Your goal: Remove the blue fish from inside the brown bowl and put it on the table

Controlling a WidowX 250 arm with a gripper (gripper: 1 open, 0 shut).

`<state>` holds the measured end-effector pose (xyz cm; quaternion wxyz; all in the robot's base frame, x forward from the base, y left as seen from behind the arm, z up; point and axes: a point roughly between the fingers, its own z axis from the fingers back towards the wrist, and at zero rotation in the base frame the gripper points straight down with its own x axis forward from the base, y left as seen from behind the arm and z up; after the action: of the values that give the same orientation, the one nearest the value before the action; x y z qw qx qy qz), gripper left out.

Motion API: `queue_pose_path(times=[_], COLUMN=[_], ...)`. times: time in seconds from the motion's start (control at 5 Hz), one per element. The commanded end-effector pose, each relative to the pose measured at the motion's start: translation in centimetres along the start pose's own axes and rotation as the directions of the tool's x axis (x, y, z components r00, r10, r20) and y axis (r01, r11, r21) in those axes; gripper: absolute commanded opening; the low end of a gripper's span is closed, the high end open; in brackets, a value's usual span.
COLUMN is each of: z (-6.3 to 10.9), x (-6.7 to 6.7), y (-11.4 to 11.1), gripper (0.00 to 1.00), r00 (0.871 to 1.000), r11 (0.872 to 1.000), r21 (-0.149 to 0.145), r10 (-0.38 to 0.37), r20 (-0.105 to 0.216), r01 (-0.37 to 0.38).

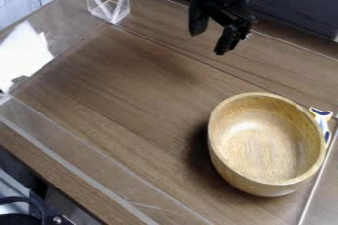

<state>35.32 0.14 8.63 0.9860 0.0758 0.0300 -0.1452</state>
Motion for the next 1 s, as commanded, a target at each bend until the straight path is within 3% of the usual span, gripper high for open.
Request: queue_pose_path(times=[0.0,0.4,0.8], z=[1.2,2.7,1.5], x=[1.1,0.5,1.0], y=[1.3,1.4,1.8], gripper=[1.0,1.0,1.0], r00=[0.998,0.998,0.994], r11=[1.0,0.999,0.994], r21=[0.019,0.004,-0.004], r10=[-0.02,0.053,0.111], r20=[0.062,0.036,0.013], r01=[0.019,-0.053,-0.111])
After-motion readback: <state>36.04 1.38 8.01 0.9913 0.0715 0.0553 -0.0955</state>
